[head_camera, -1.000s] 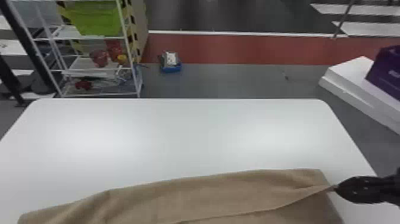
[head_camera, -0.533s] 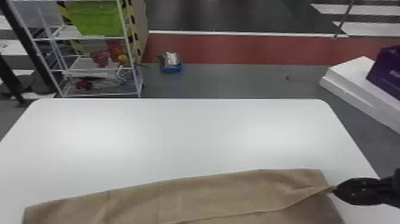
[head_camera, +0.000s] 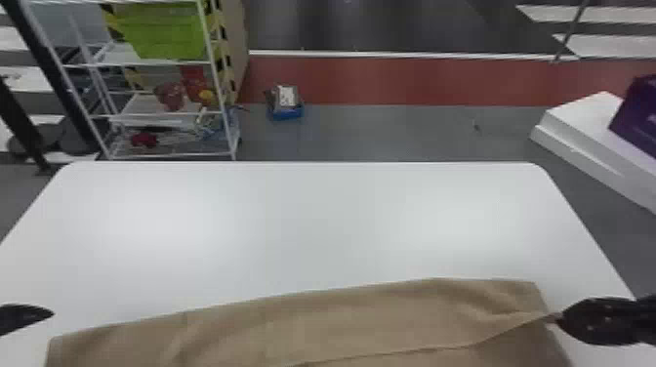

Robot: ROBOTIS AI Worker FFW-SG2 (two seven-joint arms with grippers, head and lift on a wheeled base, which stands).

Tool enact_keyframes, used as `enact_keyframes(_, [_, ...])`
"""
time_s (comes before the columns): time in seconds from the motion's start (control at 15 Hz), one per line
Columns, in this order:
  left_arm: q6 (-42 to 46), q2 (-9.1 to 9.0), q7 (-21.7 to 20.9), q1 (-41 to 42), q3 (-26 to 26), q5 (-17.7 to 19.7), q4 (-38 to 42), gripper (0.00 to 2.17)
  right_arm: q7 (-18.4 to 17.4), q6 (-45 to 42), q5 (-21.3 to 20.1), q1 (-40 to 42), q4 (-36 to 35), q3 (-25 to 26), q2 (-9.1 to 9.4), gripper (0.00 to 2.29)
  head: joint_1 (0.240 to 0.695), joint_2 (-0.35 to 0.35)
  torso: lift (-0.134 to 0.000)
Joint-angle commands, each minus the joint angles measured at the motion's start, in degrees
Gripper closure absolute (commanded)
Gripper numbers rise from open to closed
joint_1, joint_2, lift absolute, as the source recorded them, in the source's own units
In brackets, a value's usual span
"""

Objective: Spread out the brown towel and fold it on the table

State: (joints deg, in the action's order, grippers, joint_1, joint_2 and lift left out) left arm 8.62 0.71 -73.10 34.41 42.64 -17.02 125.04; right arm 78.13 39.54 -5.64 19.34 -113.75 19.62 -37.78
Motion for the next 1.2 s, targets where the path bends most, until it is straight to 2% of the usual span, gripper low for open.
enact_keyframes(0.0, [-0.50,0.00,0.06,-0.22,-1.68,-0.12,-0.85,0.21,0.19,-1.61,-1.04,1.49,-0.51,0.68,-0.45,1.00,0.695,-0.007,-0.124])
enact_keyframes(0.2, [0.03,0.00,-0.55,-0.31,-2.30,-0.47,-1.29,0.21,0.19,-5.65,-4.21,0.26,2.74,1.12,-0.37,1.00,0.695,-0.044,-0.124])
enact_keyframes(0.47, [1.43,0.08,-0.82,-0.31,-2.04,-0.47,-2.34,0.21,0.19,-8.82,-5.44,1.22,5.11,0.15,-0.45,0.97,0.695,-0.102,-0.124])
enact_keyframes(0.53, [1.43,0.08,-1.17,-0.31,-1.95,-0.47,-2.43,0.21,0.19,-11.63,-5.44,2.28,5.02,0.15,-0.37,0.65,0.695,-0.103,-0.124])
enact_keyframes(0.6, [1.61,0.08,-1.43,-0.31,-1.86,-0.47,-2.52,0.21,0.19,-12.51,-5.35,3.16,4.76,0.24,-0.37,0.21,0.695,-0.101,-0.124])
enact_keyframes(0.67, [1.61,0.08,-1.78,-0.31,-1.77,-0.56,-2.52,0.21,0.19,-12.51,-4.47,4.04,3.97,1.03,-0.37,0.07,0.695,-0.097,-0.124])
enact_keyframes(0.73, [1.61,0.08,-2.05,-0.31,-1.68,-0.56,-2.52,0.21,0.19,-11.98,-1.75,4.65,3.09,2.17,-0.45,0.06,0.695,-0.094,-0.124])
enact_keyframes(0.87, [1.61,0.00,-1.96,-0.31,-1.42,-0.47,-2.34,0.21,0.19,-7.76,5.99,5.36,1.16,8.15,-0.28,0.07,0.695,-0.082,-0.124])
enact_keyframes(0.93, [1.61,0.00,-1.70,-0.31,-1.42,-0.29,-2.34,0.21,0.19,-4.95,8.27,5.09,0.37,10.08,0.16,0.09,0.695,-0.081,-0.124])
enact_keyframes(1.0, [1.61,0.00,-1.34,-0.31,-1.42,-0.29,-2.43,0.21,0.19,-1.96,8.98,3.95,-0.16,11.66,2.09,0.10,0.695,-0.084,-0.124])
enact_keyframes(1.07, [1.61,0.08,-1.17,-0.40,-1.51,-0.29,-2.69,0.21,0.19,-2.84,8.62,3.07,-1.65,12.02,3.94,0.13,0.695,-0.088,-0.124])
enact_keyframes(1.13, [1.61,0.00,-1.08,-0.40,-1.68,-0.38,-2.96,0.21,0.19,-5.48,7.22,3.07,-2.71,11.23,4.91,0.13,0.695,-0.091,-0.124])
